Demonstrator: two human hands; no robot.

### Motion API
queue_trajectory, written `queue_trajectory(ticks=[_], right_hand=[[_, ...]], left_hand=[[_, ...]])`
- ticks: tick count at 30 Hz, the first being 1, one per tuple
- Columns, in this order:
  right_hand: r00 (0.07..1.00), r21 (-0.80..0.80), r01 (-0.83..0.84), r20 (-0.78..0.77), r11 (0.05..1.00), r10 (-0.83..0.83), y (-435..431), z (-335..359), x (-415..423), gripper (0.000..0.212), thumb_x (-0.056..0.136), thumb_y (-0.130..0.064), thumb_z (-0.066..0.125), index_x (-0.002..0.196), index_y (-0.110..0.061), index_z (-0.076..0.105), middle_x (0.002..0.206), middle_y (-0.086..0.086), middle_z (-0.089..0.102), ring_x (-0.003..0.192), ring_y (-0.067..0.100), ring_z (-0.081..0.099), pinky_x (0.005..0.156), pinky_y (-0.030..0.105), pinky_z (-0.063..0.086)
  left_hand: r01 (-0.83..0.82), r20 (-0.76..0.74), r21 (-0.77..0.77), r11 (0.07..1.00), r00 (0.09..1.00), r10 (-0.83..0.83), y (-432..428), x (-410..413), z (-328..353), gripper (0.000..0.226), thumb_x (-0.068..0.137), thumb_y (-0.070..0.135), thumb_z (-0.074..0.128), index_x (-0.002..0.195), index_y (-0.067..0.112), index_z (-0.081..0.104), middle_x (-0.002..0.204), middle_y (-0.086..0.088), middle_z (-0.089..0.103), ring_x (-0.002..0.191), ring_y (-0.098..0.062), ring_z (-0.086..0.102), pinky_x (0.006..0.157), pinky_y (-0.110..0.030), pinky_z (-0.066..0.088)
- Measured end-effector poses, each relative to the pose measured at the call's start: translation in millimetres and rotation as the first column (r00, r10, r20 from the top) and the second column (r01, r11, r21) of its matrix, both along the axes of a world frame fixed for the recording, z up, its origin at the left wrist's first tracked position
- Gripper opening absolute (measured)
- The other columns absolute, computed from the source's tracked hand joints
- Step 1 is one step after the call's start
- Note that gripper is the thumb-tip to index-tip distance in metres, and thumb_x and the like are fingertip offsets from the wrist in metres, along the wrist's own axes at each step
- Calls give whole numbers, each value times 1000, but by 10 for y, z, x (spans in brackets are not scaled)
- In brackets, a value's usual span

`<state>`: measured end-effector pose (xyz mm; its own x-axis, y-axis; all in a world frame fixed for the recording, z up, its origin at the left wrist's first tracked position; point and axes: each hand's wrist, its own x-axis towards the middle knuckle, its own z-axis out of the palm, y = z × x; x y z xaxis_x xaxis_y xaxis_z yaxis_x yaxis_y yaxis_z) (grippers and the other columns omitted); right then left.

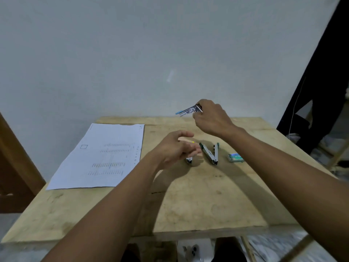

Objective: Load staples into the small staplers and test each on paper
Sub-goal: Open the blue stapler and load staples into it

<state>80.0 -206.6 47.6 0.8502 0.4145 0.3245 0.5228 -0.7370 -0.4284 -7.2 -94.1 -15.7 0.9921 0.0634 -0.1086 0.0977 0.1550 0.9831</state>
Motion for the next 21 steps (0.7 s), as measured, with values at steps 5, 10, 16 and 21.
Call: queue_trajectory(ticks=[5, 10, 16, 21], right_hand=[[999, 28, 29, -26, 999, -28, -292, 2, -16, 21, 83, -22, 43, 98, -15, 56, 93, 11, 64, 85, 35, 59, 66, 35, 44], [997, 26, 66, -32, 997, -65, -487, -40, -59, 21, 84, -21, 44, 100, -14, 58, 95, 10, 61, 86, 35, 55, 65, 33, 38], [999, 51, 36, -8, 998, -36, -561, -24, -148, 19, 85, -19, 43, 95, -14, 57, 90, 8, 62, 84, 34, 58, 63, 34, 41], [997, 40, -29, 77, 999, 26, -424, 15, -335, 15, 89, -27, 47, 99, -17, 54, 95, 7, 61, 85, 33, 56, 66, 35, 42]], left_hand=[[158, 16, 509, 846, 981, -193, -452, 43, -246, 34, 88, -4, 62, 121, 0, 54, 97, -17, 68, 74, -13, 66, 66, -20, 56], [36, 102, 620, 784, 987, -126, -559, 123, -255, 38, 88, 5, 63, 126, 3, 61, 118, -10, 68, 109, -18, 64, 103, -38, 48], [-216, 109, 279, 936, 975, 193, -431, 122, 128, 20, 92, 4, 52, 104, 4, 68, 103, -12, 71, 100, -22, 68, 78, -22, 53], [-213, 1, -185, 959, 976, 217, -248, 122, 452, 21, 96, 28, 53, 90, 12, 64, 73, 1, 72, 79, -18, 67, 78, -33, 46]])
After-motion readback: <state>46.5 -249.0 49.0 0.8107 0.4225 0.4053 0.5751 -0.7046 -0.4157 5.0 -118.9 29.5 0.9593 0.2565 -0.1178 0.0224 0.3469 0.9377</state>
